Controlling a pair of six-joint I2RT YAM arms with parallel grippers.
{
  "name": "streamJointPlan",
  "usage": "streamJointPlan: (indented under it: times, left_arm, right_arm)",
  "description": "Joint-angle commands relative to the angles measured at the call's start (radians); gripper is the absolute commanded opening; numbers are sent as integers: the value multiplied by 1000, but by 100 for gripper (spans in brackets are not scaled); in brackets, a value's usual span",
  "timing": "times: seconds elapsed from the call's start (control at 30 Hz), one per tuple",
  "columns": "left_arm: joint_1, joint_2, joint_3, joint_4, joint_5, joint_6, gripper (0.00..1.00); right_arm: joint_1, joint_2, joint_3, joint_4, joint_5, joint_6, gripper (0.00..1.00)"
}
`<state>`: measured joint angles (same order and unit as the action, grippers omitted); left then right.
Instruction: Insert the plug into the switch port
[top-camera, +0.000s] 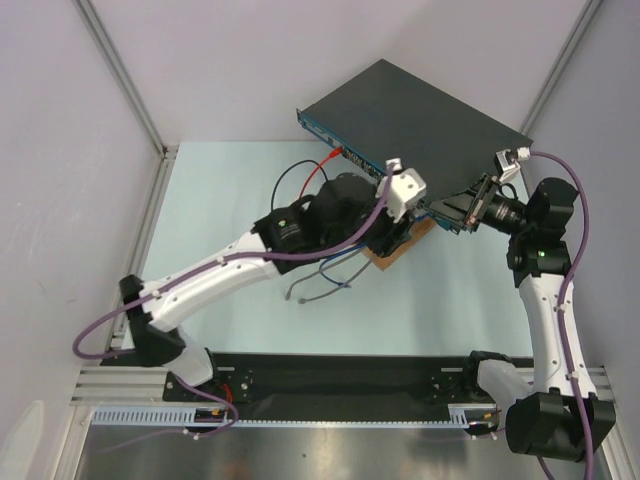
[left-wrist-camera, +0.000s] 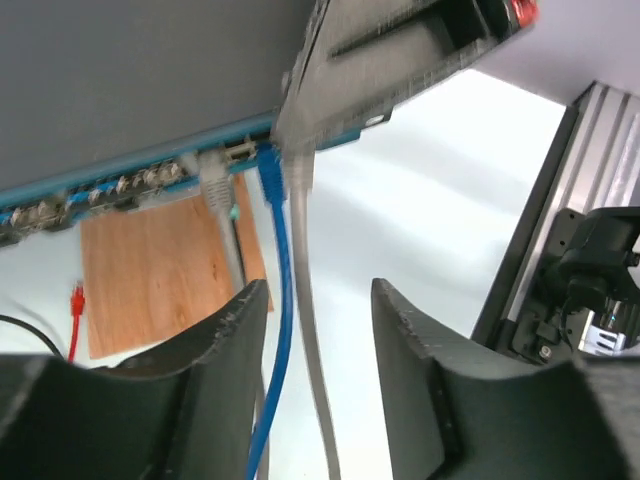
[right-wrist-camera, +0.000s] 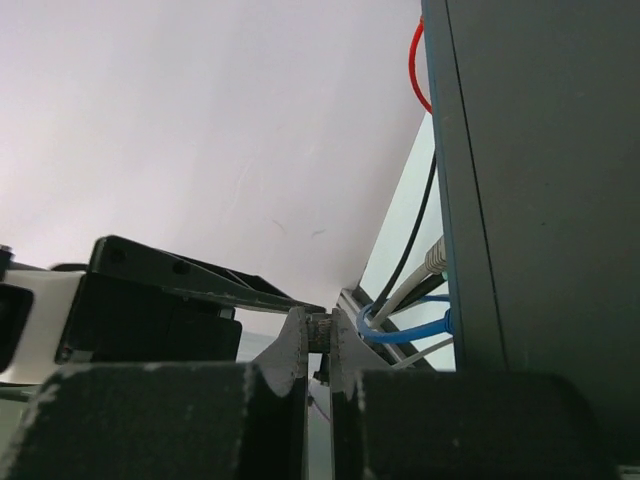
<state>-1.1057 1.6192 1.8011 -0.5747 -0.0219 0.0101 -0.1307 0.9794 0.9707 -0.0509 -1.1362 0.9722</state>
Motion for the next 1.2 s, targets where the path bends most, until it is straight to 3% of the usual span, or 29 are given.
streamJointPlan:
  times: [0.0,0.17,0.27,0.53,1.17]
  left_arm:
    - [14,-192,-210,395,-1,45,51]
    - [14,-274,-373,605,-3,79,46]
    - [14,-278,-397,650,3,82,40]
    - [6,-265,-442,768,43,94,37]
    - [-5,-208,-526,888,57,146,34]
  right_arm:
    - [5,-1,-6,135,-2,114,0]
    - [5,25,6,206,-26,230,0]
    - [5,21,14,214,-36,255,0]
    - [6,18,20,203,-45,286,0]
    - [28,16,62,164,-63,255,0]
